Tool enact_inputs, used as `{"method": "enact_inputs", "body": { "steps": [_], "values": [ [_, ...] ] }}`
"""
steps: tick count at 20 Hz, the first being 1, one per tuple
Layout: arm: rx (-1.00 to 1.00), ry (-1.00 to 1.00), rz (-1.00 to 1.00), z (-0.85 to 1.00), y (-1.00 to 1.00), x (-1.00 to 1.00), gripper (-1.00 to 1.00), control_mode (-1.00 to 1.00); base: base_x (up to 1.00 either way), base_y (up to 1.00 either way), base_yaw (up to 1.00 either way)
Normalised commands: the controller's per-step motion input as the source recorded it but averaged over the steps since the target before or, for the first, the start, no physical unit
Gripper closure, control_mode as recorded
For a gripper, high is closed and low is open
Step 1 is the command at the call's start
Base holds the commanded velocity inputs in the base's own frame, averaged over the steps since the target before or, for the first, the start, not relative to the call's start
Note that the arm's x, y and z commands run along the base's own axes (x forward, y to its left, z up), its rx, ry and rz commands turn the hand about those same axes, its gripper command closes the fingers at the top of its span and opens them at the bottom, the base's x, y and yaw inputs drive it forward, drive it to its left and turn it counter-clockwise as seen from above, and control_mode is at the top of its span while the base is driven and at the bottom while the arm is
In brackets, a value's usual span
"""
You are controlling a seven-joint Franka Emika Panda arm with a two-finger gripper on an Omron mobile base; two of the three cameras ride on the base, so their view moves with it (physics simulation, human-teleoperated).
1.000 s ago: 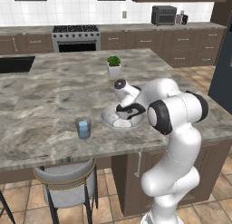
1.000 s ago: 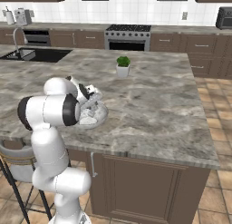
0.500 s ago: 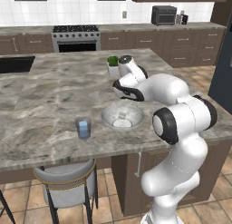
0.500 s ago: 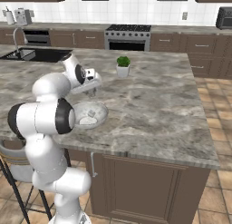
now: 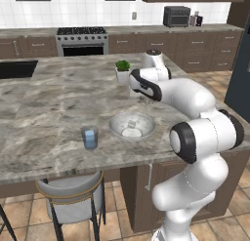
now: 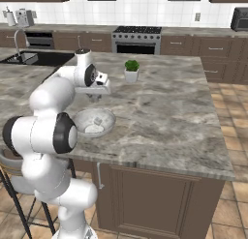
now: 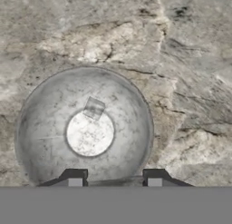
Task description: There are four ice cubes in the ice bowl. Place two ice cubes in each glass of water.
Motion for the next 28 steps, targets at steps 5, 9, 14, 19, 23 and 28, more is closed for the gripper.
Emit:
{"method": "enact_inputs", "body": {
  "steps": [5, 9, 14, 19, 23, 28],
  "values": [
    [0.14, -0.12, -0.06, 0.00, -0.01, -0.18, 1.00, -1.00, 0.00, 0.00, 0.00],
    [-0.01, -0.17, 0.00, 0.00, 0.00, -0.05, 1.00, -1.00, 0.00, 0.00, 0.00],
    [-0.01, -0.07, 0.00, 0.00, 0.00, -0.01, 1.00, -1.00, 0.00, 0.00, 0.00],
    [0.00, 0.00, 0.00, 0.00, 0.00, -0.10, 1.00, 1.00, -0.23, 0.07, 0.00],
    [0.00, 0.00, 0.00, 0.00, 0.00, 0.00, 1.00, 1.00, -0.10, 0.33, 0.00],
    [0.00, 0.00, 0.00, 0.00, 0.00, 0.00, 1.00, 1.00, 0.00, 0.54, 0.00]
  ]
}}
